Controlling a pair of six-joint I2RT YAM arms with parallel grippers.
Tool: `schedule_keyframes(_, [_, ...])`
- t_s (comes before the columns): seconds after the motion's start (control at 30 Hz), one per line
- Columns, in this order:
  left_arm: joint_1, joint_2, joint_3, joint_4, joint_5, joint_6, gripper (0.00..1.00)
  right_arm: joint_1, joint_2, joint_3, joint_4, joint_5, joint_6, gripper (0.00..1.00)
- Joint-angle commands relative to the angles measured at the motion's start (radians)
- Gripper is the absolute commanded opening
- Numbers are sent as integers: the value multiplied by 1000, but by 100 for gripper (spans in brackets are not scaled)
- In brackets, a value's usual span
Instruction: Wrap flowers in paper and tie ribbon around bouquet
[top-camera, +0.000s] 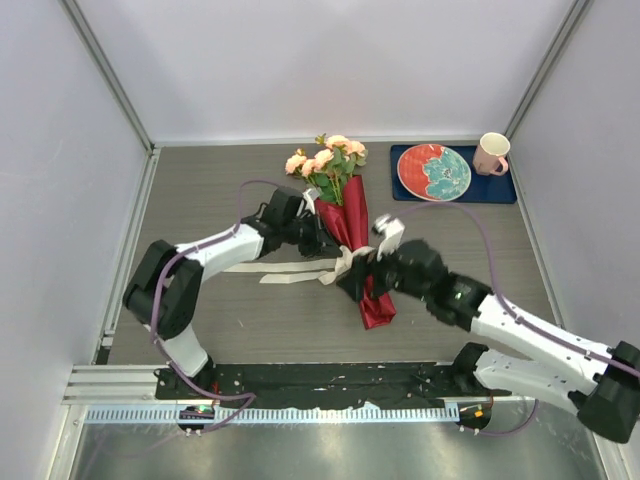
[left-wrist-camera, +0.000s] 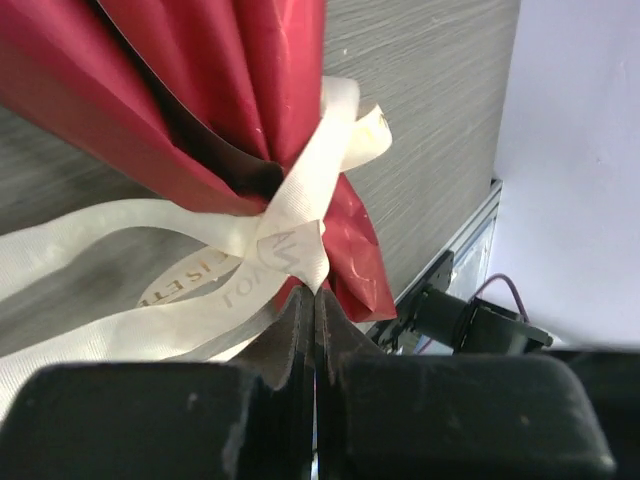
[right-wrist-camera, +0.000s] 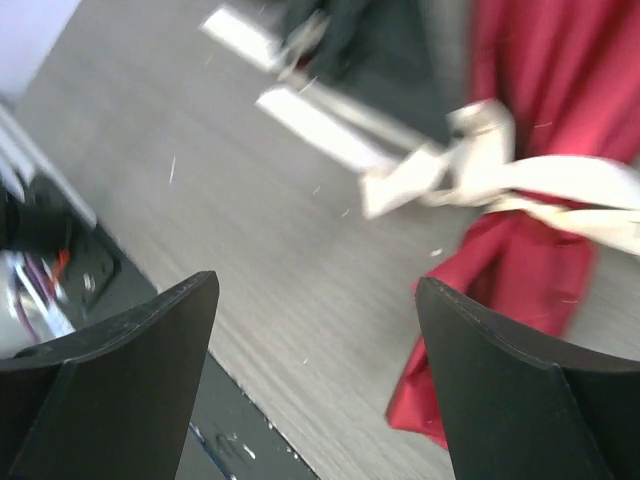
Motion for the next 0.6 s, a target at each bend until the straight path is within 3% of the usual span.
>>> schedule_keyframes(0.0, [46,107,148,-248,197,113,0,265,-24,-150,352,314,-247,86])
schedule_keyframes(0.03, [51,146,184,-265,212,132,0,362,-7,-181,395,329,-318,86])
schedule_keyframes(0.1, [63,177,234,-325,242,197,0,424,84,-198,516,337,-516,84])
schedule_keyframes(0.2, [77,232,294,-392,278,264,0,433,270,-140,629,350,-640,87])
schedule_keyframes(0.4, [94,286,369,-481,326,355,0,306,599,165,461,163,-703,78])
schedule_keyframes(0.57, [101,294,363,-483,345,367,0,286,757,265,431,115,-724,76])
